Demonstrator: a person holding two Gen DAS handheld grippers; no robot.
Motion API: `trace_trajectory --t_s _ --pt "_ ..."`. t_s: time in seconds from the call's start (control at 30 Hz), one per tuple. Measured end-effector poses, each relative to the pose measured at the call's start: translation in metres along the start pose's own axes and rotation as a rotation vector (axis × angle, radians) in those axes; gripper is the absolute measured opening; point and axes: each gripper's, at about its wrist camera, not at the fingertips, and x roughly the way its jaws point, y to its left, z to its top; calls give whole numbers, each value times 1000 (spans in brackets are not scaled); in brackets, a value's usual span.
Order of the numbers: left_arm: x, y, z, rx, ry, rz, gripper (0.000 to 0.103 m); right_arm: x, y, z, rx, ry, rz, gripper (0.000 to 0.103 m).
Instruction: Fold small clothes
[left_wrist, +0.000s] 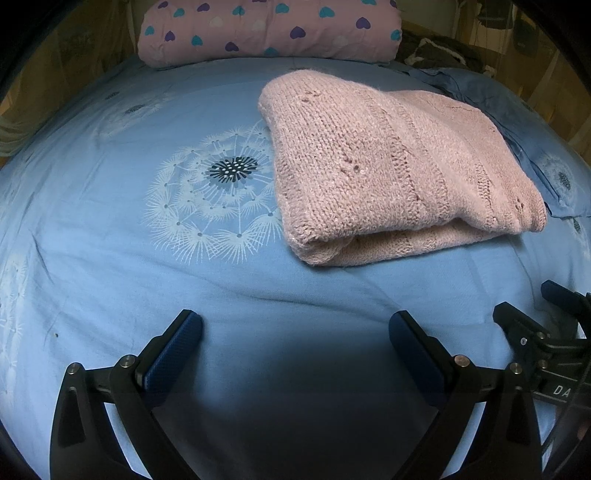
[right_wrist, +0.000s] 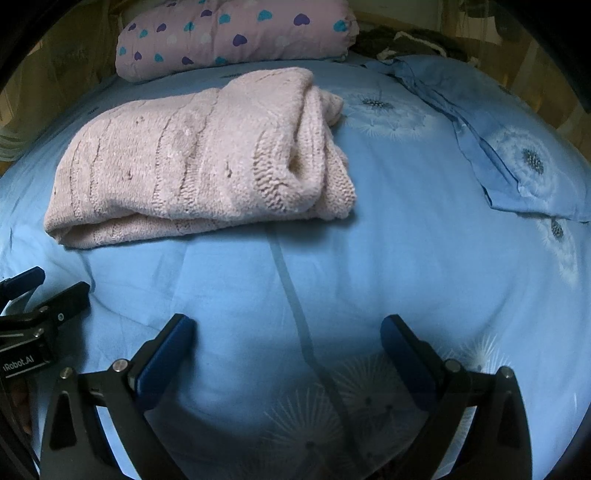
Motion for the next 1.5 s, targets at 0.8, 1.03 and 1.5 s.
trace_trajectory --t_s 0.8,1.03,1.5 --pt "3 -1 2 13 5 21 89 1 -1 1 4 1 5 103" --pt "2 0 2 9 4 17 89 2 -1 1 4 1 4 103" --pt "3 4 2 9 3 14 89 3 -4 3 17 -5 25 103"
